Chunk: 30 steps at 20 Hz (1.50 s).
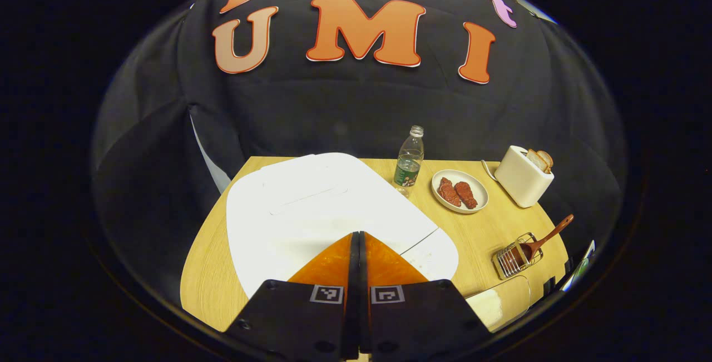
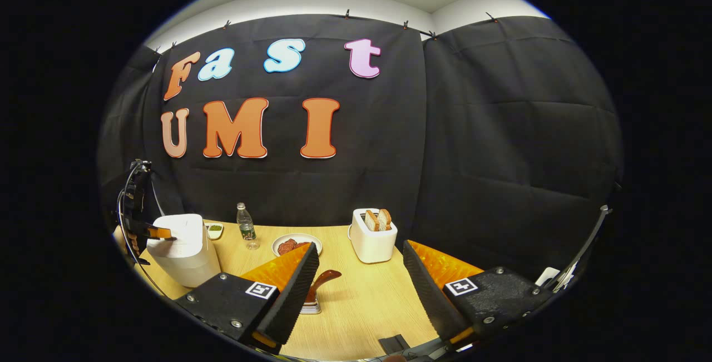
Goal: Close the left gripper, press the button to open the rice cooker; take a wooden spoon from the chopstick holder with the right hand, scoop a spoonful of rice and pour it into the rice cooker, then put the wooden spoon back into the chopstick holder.
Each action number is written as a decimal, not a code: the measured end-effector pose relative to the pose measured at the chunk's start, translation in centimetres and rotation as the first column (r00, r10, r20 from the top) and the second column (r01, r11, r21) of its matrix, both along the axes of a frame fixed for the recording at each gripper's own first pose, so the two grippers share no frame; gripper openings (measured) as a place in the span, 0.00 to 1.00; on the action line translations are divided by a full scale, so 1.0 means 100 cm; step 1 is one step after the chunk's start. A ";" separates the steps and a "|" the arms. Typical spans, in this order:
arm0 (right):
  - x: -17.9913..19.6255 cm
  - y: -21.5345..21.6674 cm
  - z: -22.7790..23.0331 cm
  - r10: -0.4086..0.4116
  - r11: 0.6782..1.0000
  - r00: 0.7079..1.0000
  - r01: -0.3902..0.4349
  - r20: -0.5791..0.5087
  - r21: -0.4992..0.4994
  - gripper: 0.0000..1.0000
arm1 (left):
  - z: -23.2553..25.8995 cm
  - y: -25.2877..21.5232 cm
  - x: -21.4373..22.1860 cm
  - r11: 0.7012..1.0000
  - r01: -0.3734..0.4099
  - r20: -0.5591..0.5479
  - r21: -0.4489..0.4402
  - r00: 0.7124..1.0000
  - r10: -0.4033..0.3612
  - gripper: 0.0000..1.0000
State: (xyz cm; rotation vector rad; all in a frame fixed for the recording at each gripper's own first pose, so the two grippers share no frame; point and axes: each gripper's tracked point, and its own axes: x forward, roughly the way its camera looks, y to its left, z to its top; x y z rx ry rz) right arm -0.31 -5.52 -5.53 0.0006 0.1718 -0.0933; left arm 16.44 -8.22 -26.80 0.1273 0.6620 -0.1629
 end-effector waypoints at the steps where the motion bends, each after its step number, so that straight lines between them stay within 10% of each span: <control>1: -0.002 -0.001 -0.001 -0.002 1.000 1.000 0.002 -0.003 0.000 0.94 | -0.005 0.001 -0.003 1.000 -0.005 -0.018 -0.005 1.000 0.005 0.04; 10: -0.007 0.000 -0.013 -0.008 0.999 0.999 0.009 -0.032 0.039 0.94 | -0.006 -0.001 0.000 0.998 0.000 -0.013 0.060 1.000 0.001 0.05; 15: -0.003 0.002 -0.013 -0.003 0.998 1.000 0.004 -0.024 0.069 0.94 | 0.073 -0.002 0.013 0.993 0.006 0.166 0.115 0.986 -0.025 0.04; 30: 0.028 0.027 -0.015 0.067 0.974 0.996 -0.078 0.058 0.213 0.94 | 0.250 0.021 -0.052 0.993 -0.067 0.462 -0.095 0.881 0.104 0.04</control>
